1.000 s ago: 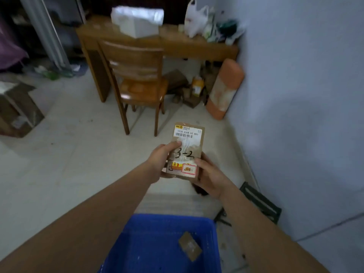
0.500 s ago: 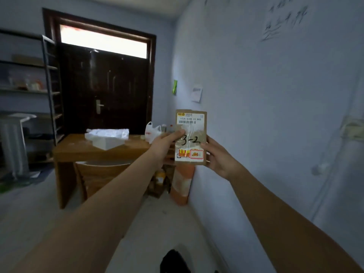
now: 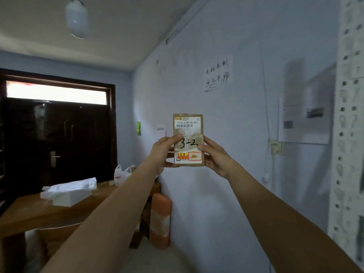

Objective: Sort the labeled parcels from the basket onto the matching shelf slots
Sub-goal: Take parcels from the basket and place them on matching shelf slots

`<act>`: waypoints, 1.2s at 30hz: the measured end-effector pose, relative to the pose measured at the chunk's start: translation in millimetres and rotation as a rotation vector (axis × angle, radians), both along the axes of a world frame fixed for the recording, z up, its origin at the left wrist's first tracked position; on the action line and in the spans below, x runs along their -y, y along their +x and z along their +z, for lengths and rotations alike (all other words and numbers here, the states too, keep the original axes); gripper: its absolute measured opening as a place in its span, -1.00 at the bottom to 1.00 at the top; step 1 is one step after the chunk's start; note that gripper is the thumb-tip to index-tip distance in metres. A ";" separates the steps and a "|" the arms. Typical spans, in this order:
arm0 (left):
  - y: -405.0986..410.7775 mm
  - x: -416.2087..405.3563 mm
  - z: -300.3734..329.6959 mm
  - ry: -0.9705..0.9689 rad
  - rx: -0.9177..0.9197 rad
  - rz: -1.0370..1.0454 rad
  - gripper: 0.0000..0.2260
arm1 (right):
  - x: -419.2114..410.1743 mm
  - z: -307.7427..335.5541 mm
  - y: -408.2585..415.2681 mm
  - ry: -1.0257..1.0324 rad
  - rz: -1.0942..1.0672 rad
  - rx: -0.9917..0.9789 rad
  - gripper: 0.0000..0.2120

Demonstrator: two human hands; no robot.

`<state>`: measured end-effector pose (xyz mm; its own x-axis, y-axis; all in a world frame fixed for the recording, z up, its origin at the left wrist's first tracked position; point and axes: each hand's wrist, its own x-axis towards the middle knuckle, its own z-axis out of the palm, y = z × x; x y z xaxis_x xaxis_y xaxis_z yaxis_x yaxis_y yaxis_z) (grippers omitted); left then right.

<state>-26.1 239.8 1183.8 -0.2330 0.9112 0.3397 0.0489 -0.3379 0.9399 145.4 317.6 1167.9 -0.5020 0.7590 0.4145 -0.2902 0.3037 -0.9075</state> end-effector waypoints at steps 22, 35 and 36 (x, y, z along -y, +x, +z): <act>197.6 17.7 -84.0 -0.045 -0.032 -0.705 -0.65 | 148.9 -63.0 224.4 -0.123 -0.585 0.042 -0.43; 387.3 110.8 -78.1 -0.047 -0.073 -0.915 -0.64 | 287.4 -66.3 391.1 -0.125 -0.798 -0.046 -0.49; 400.5 120.5 -73.2 -0.035 -0.066 -0.925 -0.65 | 294.9 -61.4 403.1 -0.118 -0.802 -0.048 -0.49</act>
